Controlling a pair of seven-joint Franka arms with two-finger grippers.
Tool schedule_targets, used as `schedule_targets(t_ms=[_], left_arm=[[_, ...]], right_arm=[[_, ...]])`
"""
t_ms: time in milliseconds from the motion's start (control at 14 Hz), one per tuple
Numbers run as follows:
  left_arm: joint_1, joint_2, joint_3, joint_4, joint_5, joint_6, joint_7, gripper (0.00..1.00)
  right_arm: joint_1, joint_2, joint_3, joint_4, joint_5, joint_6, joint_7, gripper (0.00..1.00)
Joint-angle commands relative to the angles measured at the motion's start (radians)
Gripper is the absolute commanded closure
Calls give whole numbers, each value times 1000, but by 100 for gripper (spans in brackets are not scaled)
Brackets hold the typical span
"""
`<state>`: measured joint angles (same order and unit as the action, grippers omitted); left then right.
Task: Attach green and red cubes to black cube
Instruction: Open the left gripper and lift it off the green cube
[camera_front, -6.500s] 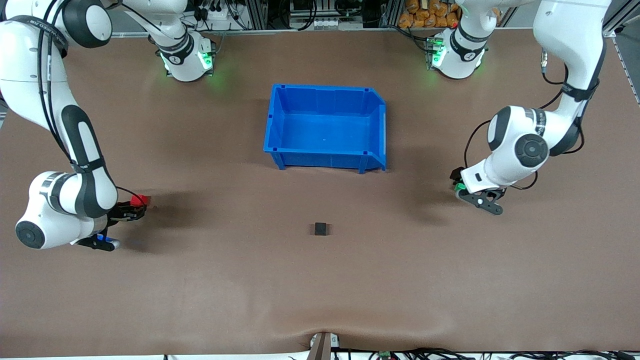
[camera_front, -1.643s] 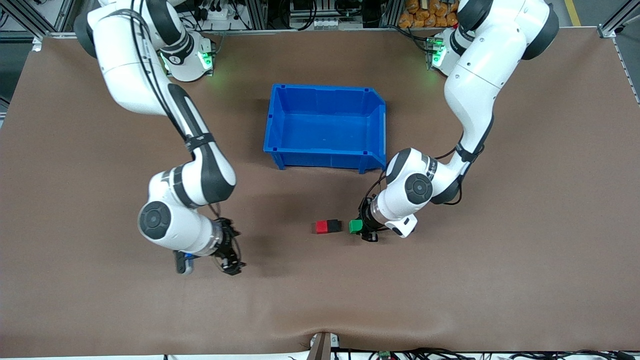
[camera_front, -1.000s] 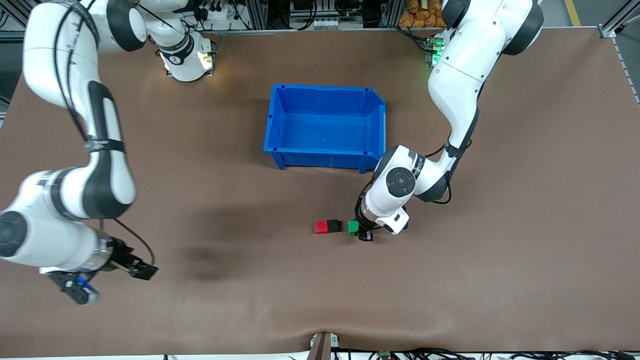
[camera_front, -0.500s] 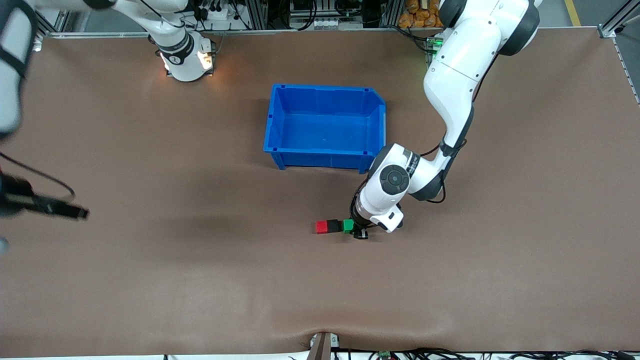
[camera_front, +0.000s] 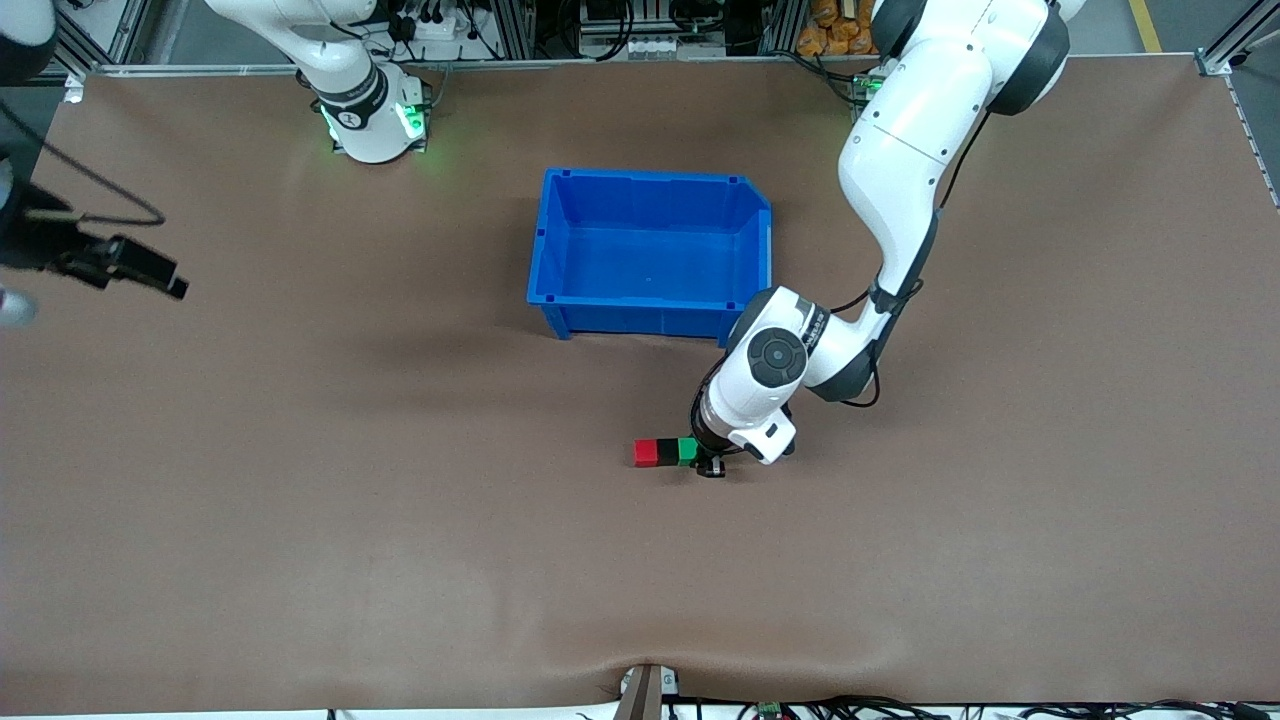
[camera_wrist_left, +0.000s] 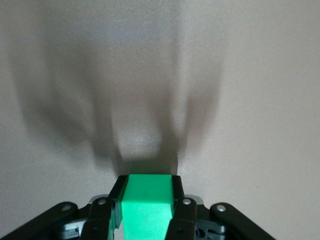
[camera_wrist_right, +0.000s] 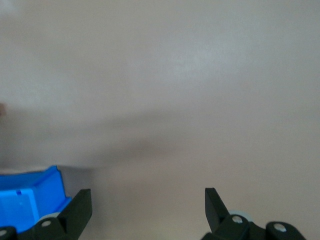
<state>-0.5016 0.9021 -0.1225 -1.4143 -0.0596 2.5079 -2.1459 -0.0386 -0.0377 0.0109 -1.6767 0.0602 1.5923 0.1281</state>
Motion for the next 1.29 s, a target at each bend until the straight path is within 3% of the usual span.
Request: schedule_targets(t_ms=[0,143,214,429,714,929,1214], left_arm=[[-25,52,12,38,-6,-4,-25,85],[-25,51,12,38,1,-4,-17,22],[-26,46,12,38,21,-4,-12,17],[-8,8,10,38,102,-102,10,17],[66,-109,-2,40,107,-266,200,17],[98,-215,1,37,89,-339,404,17],[120,-311,13,29,106,-547,682,17]], right_arm=[[-4,8,6,43,-26,17,-27,0],[14,85,9,208,-65,-121,-21,0],[25,94,8,244,-82,-127,-21,0],[13,93,3,252,-69,-134,-30,0],[45,94,6,319,-100,-135,-18,0],[31,85,1,334,-45,-141,-33,0],[39,87,6,334,-74,-135,-30,0]])
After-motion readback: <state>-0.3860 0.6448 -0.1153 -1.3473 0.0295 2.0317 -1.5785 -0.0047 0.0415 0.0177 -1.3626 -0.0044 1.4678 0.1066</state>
